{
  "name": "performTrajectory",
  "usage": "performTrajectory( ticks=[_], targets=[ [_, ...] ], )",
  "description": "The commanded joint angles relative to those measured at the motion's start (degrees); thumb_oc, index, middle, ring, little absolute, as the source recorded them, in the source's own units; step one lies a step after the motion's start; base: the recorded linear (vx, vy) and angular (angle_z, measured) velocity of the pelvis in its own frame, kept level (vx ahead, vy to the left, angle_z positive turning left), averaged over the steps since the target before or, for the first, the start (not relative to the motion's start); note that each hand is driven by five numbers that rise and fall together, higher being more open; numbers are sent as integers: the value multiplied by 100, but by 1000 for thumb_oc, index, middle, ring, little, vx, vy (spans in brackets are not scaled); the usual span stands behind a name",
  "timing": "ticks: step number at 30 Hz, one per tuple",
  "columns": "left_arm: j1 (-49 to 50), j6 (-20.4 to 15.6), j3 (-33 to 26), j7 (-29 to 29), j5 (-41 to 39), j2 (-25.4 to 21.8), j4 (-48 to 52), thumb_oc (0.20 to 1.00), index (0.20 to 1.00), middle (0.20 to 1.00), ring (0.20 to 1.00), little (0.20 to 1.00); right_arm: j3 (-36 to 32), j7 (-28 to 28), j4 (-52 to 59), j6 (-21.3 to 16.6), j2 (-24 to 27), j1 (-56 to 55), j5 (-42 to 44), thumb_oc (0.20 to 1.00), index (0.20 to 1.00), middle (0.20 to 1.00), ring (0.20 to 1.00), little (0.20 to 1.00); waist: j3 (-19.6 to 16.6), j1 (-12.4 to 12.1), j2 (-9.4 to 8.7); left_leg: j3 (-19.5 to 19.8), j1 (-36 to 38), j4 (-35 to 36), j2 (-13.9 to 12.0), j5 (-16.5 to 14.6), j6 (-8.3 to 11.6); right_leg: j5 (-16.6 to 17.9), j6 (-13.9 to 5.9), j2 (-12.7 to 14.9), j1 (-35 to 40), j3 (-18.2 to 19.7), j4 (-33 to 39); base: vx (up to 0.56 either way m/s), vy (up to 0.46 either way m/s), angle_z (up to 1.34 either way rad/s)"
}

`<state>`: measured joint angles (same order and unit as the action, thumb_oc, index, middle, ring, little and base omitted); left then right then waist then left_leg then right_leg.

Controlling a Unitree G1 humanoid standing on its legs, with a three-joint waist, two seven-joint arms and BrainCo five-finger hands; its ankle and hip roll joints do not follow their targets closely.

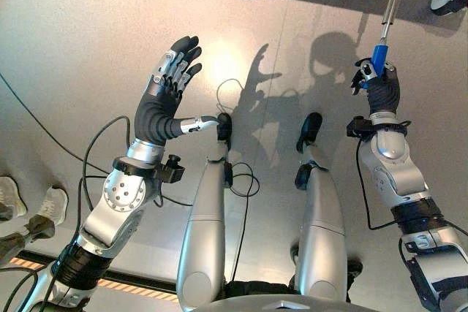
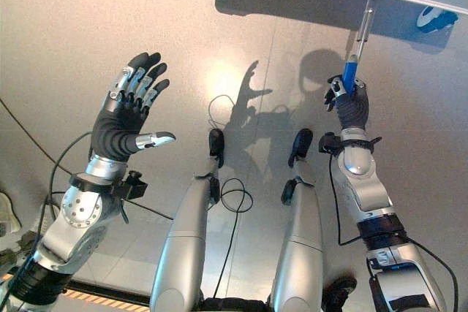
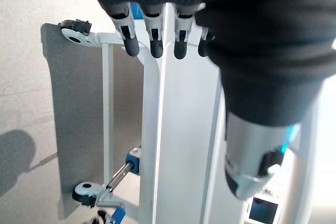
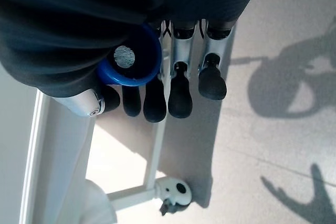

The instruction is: Raise the hospital bed

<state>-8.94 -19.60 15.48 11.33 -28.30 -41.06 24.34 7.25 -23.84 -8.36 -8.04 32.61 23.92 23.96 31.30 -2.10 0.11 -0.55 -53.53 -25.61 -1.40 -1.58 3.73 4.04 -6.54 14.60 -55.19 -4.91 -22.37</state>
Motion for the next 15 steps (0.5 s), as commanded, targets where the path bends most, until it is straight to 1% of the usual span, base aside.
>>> performTrajectory(
  ticks=[1,2,4,10,13,14,15],
  targets=[
    [449,-399,-412,57,-24,18,667,1000,1000,1000,1000,1000,-1367,-759,609,-1302,848,-2,-560,200,200,200,200,200,-151,290,-19,55,220,560,118,332,10,-615,-165,-127,399,147,-413,9,-15,-3],
    [458,-398,-411,65,-16,15,674,1000,1000,1000,1000,1000,-1387,-801,539,-1248,896,-28,-623,200,200,200,200,200,-151,296,-26,55,219,557,118,328,8,-617,-164,-128,394,147,-420,10,-18,-4],
    [487,-389,-422,95,-10,21,706,1000,1000,1000,1000,1000,-1423,-1008,262,-992,1109,-31,-981,200,200,200,200,200,-151,311,-40,54,208,552,106,325,8,-627,-158,-144,396,150,-421,11,-20,-4],
    [537,-371,-358,156,45,-6,742,1000,1000,1000,1000,1000,-1467,-1213,-266,-728,1239,-34,-1169,200,200,200,200,200,-151,331,-68,49,168,529,96,309,-3,-635,-146,-154,367,160,-438,2,-3,-1],
    [562,-345,-322,192,68,-8,745,1000,1000,1000,1000,1000,-1478,-1357,-731,-404,1351,-20,-1414,200,200,200,200,200,-151,334,-92,52,135,529,98,313,-8,-633,-136,-160,344,154,-443,0,0,0],
    [561,-345,-322,192,69,-5,745,1000,1000,1000,1000,1000,-1471,-1362,-737,-402,1354,-11,-1419,200,200,200,200,200,-151,335,-89,52,134,528,97,312,-8,-633,-136,-160,343,154,-443,0,0,0],
    [560,-346,-297,195,82,-4,738,1000,1000,1000,1000,1000,-1462,-1434,-979,-309,1397,14,-1533,200,200,200,200,200,-151,322,-88,55,135,529,99,312,-13,-633,-135,-162,337,153,-454,0,0,0]
  ],
)
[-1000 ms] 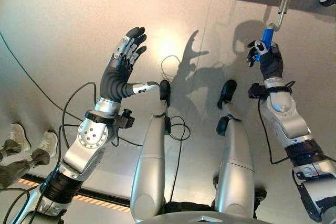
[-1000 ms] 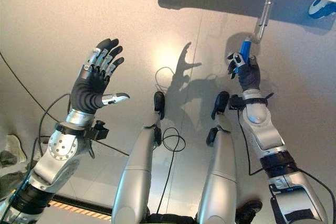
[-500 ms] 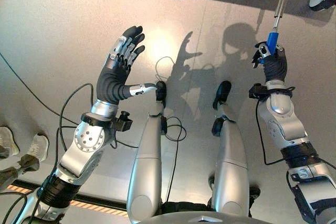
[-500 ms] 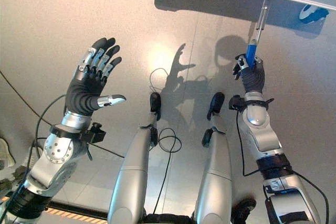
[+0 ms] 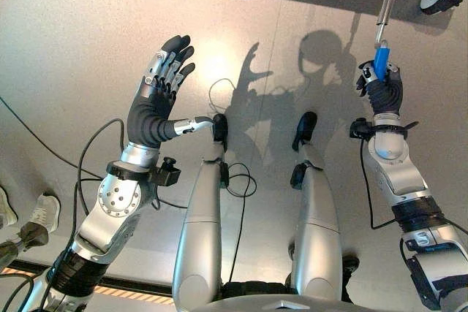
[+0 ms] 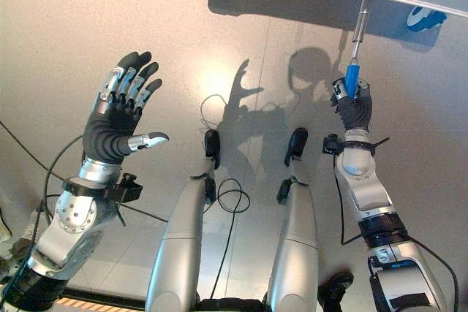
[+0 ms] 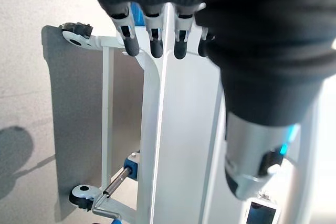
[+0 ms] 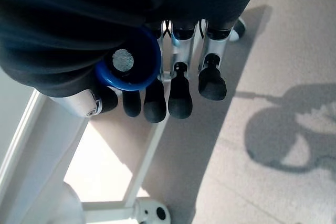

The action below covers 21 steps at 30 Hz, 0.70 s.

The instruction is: Raise the hospital bed

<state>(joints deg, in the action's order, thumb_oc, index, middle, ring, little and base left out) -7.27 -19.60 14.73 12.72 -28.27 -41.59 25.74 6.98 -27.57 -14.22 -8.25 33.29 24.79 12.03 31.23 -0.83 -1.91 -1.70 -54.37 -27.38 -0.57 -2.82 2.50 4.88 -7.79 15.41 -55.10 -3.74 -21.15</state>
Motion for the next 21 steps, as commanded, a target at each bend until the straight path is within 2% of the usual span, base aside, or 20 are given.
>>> performTrajectory(
  ticks=[1,2,3,4,9,10,11,12,16,21],
  targets=[
    [373,-356,-181,63,66,36,588,1000,1000,1000,1000,1000,-1350,-1020,-753,-230,1373,50,-218,200,200,200,200,200,-144,180,115,169,216,712,19,435,108,-712,-6,-242,329,35,-576,0,0,0],
    [371,-357,-185,63,66,38,584,1000,1000,1000,1000,1000,-1334,-1015,-780,-243,1383,73,-206,200,200,200,200,200,-144,184,116,168,214,713,19,435,108,-712,-6,-243,327,35,-574,0,0,0],
    [318,-359,-58,42,22,27,546,1000,1000,1000,1000,1000,-1111,-894,-1605,-218,1436,345,153,200,200,200,200,200,-144,134,111,177,209,718,19,443,106,-698,-3,-247,322,22,-577,0,0,0],
    [316,-363,-69,42,21,38,539,1000,1000,1000,1000,1000,-1069,-883,-1664,-245,1456,402,174,200,200,200,200,200,-144,146,115,175,203,718,17,442,107,-696,-3,-249,317,24,-574,-8,3,-4],
    [189,-347,146,15,-33,-58,443,1000,1000,1000,1000,1000,84,-424,-3720,251,1910,1519,44,200,200,200,200,200,-144,46,115,194,140,719,4,470,128,-674,14,-243,274,-11,-568,-6,2,-5],
    [167,-330,189,7,-26,-47,419,1000,1000,1000,1000,1000,477,-305,-4509,397,1994,1969,-68,200,200,200,200,200,-144,8,159,213,118,733,9,483,134,-674,22,-251,253,-27,-571,0,0,0],
    [172,-330,175,7,-26,-35,416,1000,1000,1000,1000,1000,524,-298,-4549,382,1997,2023,-58,200,200,200,200,200,-144,25,165,214,114,734,8,484,135,-673,22,-251,250,-28,-570,0,0,0],
    [108,-318,231,7,-19,-26,384,1000,1000,1000,1000,1000,642,-187,-5085,453,2040,2146,-22,200,200,200,200,200,-144,-16,191,226,108,740,18,500,143,-677,28,-242,248,-43,-592,0,0,0],
    [4,-340,282,6,13,-16,297,1000,1000,1000,1000,1000,575,-101,-5763,465,2161,2183,178,200,200,200,200,200,-144,-60,280,252,127,764,47,507,150,-702,26,-221,270,-69,-628,6,-11,5],
    [-123,-314,308,-2,65,58,207,1000,1000,1000,1000,1000,469,-38,-5573,370,2253,2007,399,200,200,200,200,200,-144,-30,286,223,170,775,30,503,163,-730,23,-233,270,-43,-652,0,0,0]
  ],
)
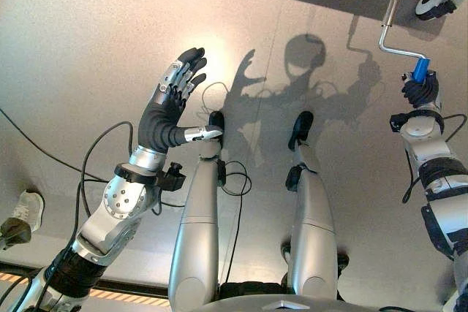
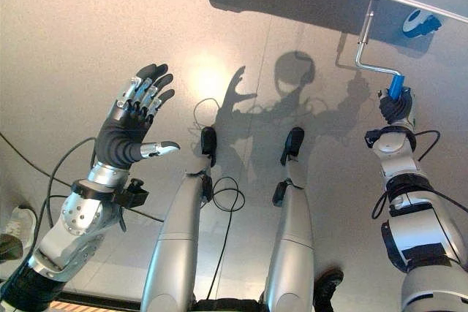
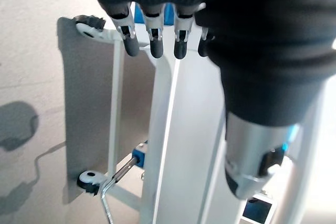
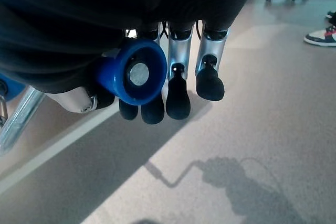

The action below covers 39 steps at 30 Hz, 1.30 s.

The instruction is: Raise the hospital bed

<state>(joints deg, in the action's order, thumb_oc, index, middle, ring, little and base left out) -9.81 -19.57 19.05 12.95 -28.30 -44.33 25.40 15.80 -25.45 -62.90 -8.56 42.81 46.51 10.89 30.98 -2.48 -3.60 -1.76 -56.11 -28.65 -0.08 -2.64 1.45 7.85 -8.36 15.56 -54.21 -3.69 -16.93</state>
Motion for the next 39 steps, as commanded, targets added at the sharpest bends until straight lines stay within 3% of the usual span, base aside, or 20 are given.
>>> performTrajectory(
  ticks=[1,6,13,17,18,27,29,31,32,33,34,35,36,37,39],
  targets=[
    [132,-316,-122,-26,68,331,241,1000,1000,1000,1000,1000,-423,-252,-695,404,1300,-180,511,200,200,200,200,200,-119,133,453,228,348,904,-18,486,268,-1027,80,-248,183,-47,-1074,0,0,0],
    [53,-303,-56,-105,14,373,161,1000,1000,1000,1000,1000,-198,94,-670,443,1245,-326,412,200,200,200,200,200,-119,141,453,196,363,892,-67,496,276,-1035,81,-294,155,-15,-1101,-6,-11,-3],
    [-28,-245,5,-135,-1,618,105,1000,1000,1000,1000,1000,355,241,22,384,297,-395,118,200,200,200,200,200,-119,143,449,233,310,888,-112,540,239,-1061,97,-330,68,-70,-1146,-4,-24,-5],
    [-61,-212,55,-59,2,695,89,1000,1000,1000,1000,1000,497,255,-201,447,-55,-86,77,200,200,200,200,200,-119,92,518,269,231,879,-84,551,226,-1057,102,-311,1,-91,-1187,-3,-2,-3],
    [-137,-158,139,-13,-35,801,61,1000,1000,1000,1000,1000,712,298,-688,649,-351,386,-93,200,200,200,200,200,-119,-36,646,316,155,876,-43,559,211,-1081,113,-272,-72,-130,-1257,0,0,0],
    [-438,-119,292,-105,-53,884,-55,1000,1000,1000,1000,1000,1180,744,-1694,1095,-228,1116,-790,200,200,200,200,200,-119,-464,1044,497,-111,714,111,560,190,-1157,100,-116,-202,-255,-1508,-1,-3,13],
    [-480,-117,371,-137,-65,956,-102,1000,1000,1000,1000,1000,1322,842,-1806,1172,-188,1231,-1015,200,200,200,200,200,-119,-587,1127,551,-44,627,167,404,202,-1348,73,-68,-121,-243,-1644,26,0,24],
    [-570,-104,353,-147,-36,1000,-101,1000,1000,1000,1000,1000,1437,901,-1832,1233,-217,1410,-1235,200,200,200,200,200,-119,-671,1197,571,-247,605,181,528,163,-1242,103,-64,-300,-304,-1674,16,19,18],
    [-507,-101,391,-148,-40,1013,-111,1000,1000,1000,1000,1000,1454,909,-1847,1234,-231,1339,-1236,200,200,200,200,200,-119,-656,1187,576,-87,550,195,341,189,-1414,64,-56,-162,-244,-1752,19,34,14],
    [-626,-73,422,-151,-25,1055,-122,1000,1000,1000,1000,1000,1570,934,-1872,1285,-288,1489,-1440,200,200,200,200,200,-119,-708,1222,595,-328,531,201,505,141,-1269,109,-49,-351,-321,-1733,67,-1,9],
    [-565,-71,462,-151,-29,1068,-134,1000,1000,1000,1000,1000,1585,942,-1887,1285,-301,1417,-1441,200,200,200,200,200,-119,-695,1213,601,-169,476,215,319,167,-1438,69,-42,-212,-261,-1809,-36,30,8],
    [-698,-58,462,-144,3,1098,-130,1000,1000,1000,1000,1000,1673,952,-1873,1331,-354,1614,-1605,200,200,200,200,200,-119,-754,1266,636,-407,478,225,487,131,-1314,109,-22,-406,-339,-1810,68,-24,2],
    [-634,-55,501,-145,-1,1112,-140,1000,1000,1000,1000,1000,1687,960,-1888,1331,-368,1541,-1606,200,200,200,200,200,-119,-737,1257,641,-247,422,241,301,156,-1484,69,-14,-268,-278,-1888,-35,28,3],
    [-707,-37,462,-123,27,1130,-139,1000,1000,1000,1000,1000,1748,951,-1806,1341,-463,1685,-1695,200,200,200,200,200,-119,-762,1284,653,-487,435,239,486,131,-1334,115,-7,-461,-356,-1864,66,-5,7],
    [-594,-19,482,-91,47,1140,-165,1000,1000,1000,1000,1000,1896,954,-1754,1372,-631,1747,-1843,200,200,200,200,200,-119,-764,1264,677,-352,338,269,269,148,-1549,82,0,-354,-282,-1992,55,25,3]
  ],
)
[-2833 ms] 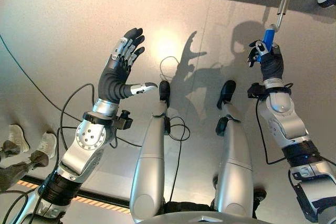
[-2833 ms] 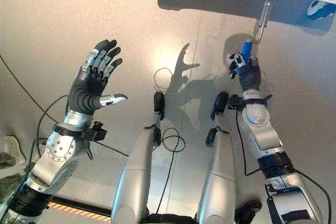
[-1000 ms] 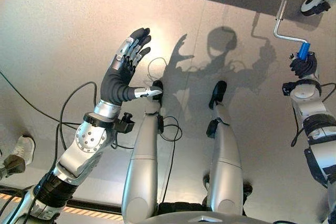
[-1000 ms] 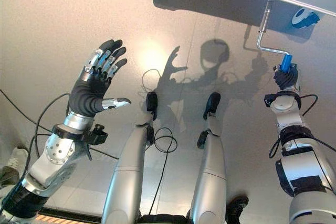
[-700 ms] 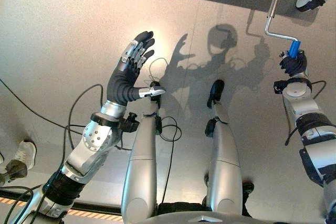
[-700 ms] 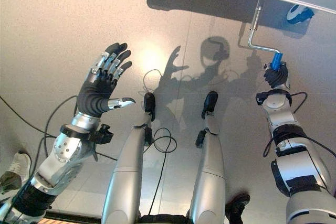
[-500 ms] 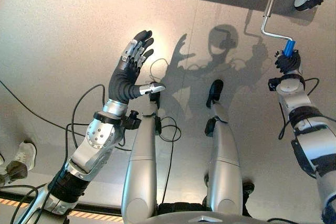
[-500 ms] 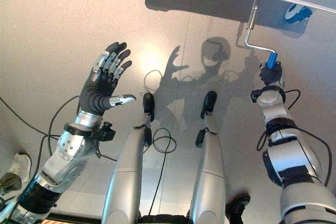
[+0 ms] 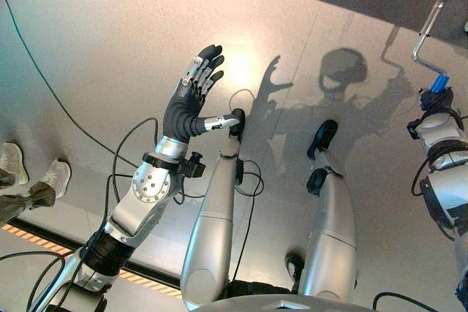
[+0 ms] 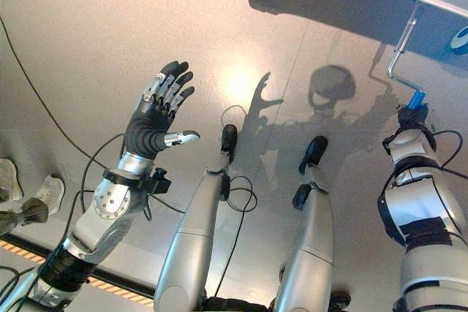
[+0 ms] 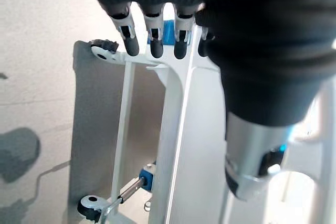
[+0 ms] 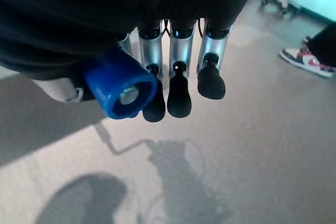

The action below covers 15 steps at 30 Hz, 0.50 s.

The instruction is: Raise the hospital bed

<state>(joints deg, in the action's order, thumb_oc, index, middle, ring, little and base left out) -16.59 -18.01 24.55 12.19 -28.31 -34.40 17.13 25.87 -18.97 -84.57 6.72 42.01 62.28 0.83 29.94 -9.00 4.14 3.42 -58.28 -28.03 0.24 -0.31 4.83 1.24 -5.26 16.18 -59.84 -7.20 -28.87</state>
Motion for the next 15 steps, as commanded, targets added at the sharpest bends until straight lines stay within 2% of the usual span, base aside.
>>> performTrajectory(
  ticks=[1,11,15],
  targets=[
    [69,-162,-77,2,50,155,657,1000,1000,1000,1000,1000,945,316,416,-138,-608,221,-922,200,200,200,200,200,-15,-117,493,168,-180,275,243,54,-189,-873,-221,-61,174,62,-790,0,0,0],
    [80,-160,-117,164,19,249,618,1000,1000,1000,1000,1000,1562,321,599,7,-1345,776,-1712,200,200,200,200,200,-15,-188,501,227,-354,193,319,25,-176,-962,-203,19,73,31,-908,3,2,1],
    [73,-185,-87,188,0,278,609,1000,1000,1000,1000,1000,1695,310,587,28,-1450,883,-1964,200,200,200,200,200,-15,-221,548,240,-391,177,343,23,-170,-971,-206,59,43,11,-938,12,17,3]
  ],
)
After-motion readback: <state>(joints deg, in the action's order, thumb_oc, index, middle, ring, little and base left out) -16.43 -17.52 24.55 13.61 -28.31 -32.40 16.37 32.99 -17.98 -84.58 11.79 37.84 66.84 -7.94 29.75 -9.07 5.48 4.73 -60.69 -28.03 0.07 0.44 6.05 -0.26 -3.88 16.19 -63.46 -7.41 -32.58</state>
